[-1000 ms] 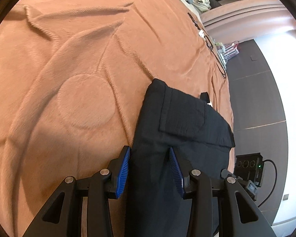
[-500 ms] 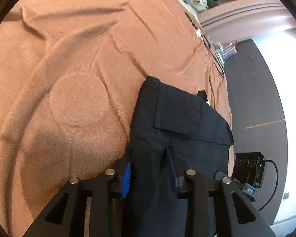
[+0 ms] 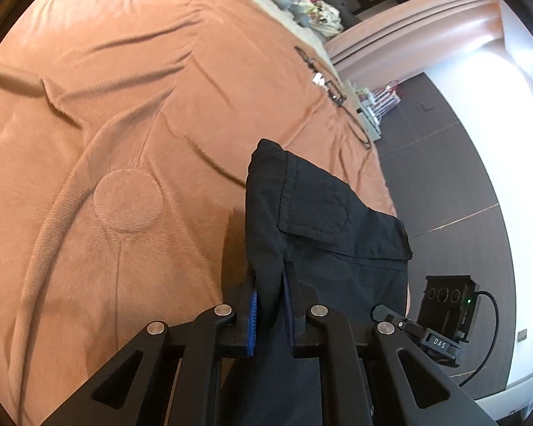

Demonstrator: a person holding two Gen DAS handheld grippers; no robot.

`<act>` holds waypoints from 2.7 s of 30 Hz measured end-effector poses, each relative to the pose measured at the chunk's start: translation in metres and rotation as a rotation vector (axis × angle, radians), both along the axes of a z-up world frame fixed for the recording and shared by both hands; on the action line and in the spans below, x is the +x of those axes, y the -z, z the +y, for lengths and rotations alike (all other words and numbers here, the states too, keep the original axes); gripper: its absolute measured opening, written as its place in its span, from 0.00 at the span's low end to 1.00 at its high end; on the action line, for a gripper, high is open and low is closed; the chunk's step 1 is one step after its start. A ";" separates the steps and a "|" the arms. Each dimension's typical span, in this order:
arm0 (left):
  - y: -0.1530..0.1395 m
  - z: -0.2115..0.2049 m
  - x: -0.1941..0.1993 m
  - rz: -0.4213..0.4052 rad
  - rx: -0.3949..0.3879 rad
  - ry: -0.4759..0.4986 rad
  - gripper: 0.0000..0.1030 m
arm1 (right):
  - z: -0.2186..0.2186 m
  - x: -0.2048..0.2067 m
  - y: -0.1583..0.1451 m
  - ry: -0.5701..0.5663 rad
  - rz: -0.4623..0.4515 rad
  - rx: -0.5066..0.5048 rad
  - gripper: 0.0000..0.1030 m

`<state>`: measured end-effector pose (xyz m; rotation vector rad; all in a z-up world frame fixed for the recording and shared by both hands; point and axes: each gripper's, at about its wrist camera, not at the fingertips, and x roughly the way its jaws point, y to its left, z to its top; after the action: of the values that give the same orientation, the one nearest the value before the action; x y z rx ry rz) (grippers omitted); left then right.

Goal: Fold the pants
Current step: 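Lift the folded black trousers off the blanket with both tools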

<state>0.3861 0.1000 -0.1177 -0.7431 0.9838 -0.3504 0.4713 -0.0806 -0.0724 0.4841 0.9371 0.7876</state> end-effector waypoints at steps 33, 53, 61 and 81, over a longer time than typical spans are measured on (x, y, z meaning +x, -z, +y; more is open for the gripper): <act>-0.124 -0.072 -0.089 -0.257 0.000 0.053 0.12 | -0.077 -0.145 -0.094 0.090 -0.351 -0.052 0.23; -0.160 -0.132 -0.109 -0.339 0.003 0.152 0.12 | -0.127 -0.162 -0.126 0.138 -0.444 -0.118 0.23; -0.172 -0.161 -0.101 -0.369 -0.007 0.199 0.12 | -0.145 -0.167 -0.139 0.170 -0.472 -0.146 0.23; -0.171 -0.289 -0.014 -0.369 -0.031 0.339 0.12 | -0.210 -0.128 -0.166 0.206 -0.512 -0.271 0.23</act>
<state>0.3724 -0.1889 0.0536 -0.5125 0.7514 -0.7713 0.3432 -0.2901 0.0932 0.1249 0.4952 0.5475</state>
